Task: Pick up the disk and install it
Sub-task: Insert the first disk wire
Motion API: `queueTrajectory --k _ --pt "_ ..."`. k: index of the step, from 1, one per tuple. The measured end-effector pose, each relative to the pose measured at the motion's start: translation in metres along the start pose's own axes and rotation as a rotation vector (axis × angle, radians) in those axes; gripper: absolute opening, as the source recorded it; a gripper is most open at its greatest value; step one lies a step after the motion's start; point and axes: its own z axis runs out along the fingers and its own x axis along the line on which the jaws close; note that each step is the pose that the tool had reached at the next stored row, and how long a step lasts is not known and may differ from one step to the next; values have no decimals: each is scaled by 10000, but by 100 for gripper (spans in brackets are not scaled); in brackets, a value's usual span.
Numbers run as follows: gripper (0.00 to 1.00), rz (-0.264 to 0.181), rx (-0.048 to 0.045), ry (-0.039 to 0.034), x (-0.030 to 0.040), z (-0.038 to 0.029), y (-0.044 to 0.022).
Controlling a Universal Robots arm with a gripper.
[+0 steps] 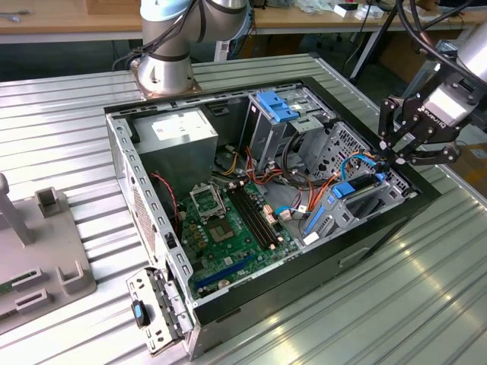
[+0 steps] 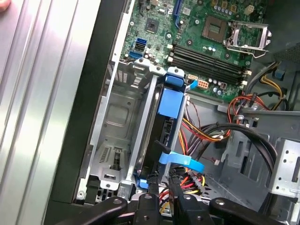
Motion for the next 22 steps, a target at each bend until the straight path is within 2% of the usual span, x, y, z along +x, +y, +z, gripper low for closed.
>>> queueTrajectory --k 4,7,10,15,17,20,22 --pt "24 -85 -18 19 -5 -35 0" --pt "24 -86 -31 62 -3 -36 -5" --pt "24 -84 -31 62 0 -37 -5" --pt "24 -1476 -228 57 7 -14 -17" --pt "24 -1739 -271 72 10 -11 -26" --pt "24 -2071 -333 90 27 -11 -85" --pt "24 -2186 -359 107 31 -11 -100"
